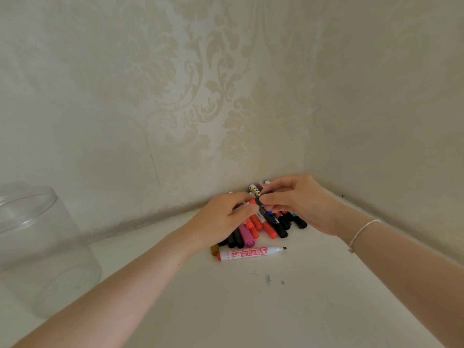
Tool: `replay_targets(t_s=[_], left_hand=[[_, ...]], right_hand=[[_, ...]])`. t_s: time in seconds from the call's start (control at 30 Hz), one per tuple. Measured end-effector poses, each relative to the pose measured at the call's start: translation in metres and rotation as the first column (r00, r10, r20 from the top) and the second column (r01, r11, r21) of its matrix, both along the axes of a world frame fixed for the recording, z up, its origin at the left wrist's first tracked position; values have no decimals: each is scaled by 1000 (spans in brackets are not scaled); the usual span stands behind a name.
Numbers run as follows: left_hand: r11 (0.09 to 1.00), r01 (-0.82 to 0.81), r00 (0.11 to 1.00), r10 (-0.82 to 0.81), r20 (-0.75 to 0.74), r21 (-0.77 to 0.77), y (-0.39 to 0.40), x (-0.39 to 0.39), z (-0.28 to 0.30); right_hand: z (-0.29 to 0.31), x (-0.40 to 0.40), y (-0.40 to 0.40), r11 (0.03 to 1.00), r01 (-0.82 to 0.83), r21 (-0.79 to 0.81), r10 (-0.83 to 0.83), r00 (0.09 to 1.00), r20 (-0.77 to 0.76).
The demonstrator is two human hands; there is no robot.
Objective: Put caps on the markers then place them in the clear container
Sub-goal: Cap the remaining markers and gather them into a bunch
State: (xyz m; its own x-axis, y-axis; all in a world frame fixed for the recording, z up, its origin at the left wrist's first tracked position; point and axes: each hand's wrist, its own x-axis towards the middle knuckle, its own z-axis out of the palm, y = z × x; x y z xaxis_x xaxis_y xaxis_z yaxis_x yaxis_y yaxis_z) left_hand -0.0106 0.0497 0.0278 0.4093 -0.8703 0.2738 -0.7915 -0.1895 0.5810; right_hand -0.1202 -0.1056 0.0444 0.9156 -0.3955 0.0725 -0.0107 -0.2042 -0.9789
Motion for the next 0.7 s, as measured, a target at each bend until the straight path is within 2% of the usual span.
replay_targets(t_s=[0.13, 0.33, 0.7], left_hand=[[999, -18, 999, 20, 47, -47, -7, 1, 1], [997, -4, 999, 8, 40, -80, -7, -1, -3], [999, -31, 999, 31, -16, 26, -5, 3, -16]], right_hand=[[5, -1, -4, 1000, -3, 28, 2, 999, 37], [4, -5, -1, 999, -12, -52, 12, 1000, -6], [-12, -11, 4, 998, -55, 7, 55, 992, -115]])
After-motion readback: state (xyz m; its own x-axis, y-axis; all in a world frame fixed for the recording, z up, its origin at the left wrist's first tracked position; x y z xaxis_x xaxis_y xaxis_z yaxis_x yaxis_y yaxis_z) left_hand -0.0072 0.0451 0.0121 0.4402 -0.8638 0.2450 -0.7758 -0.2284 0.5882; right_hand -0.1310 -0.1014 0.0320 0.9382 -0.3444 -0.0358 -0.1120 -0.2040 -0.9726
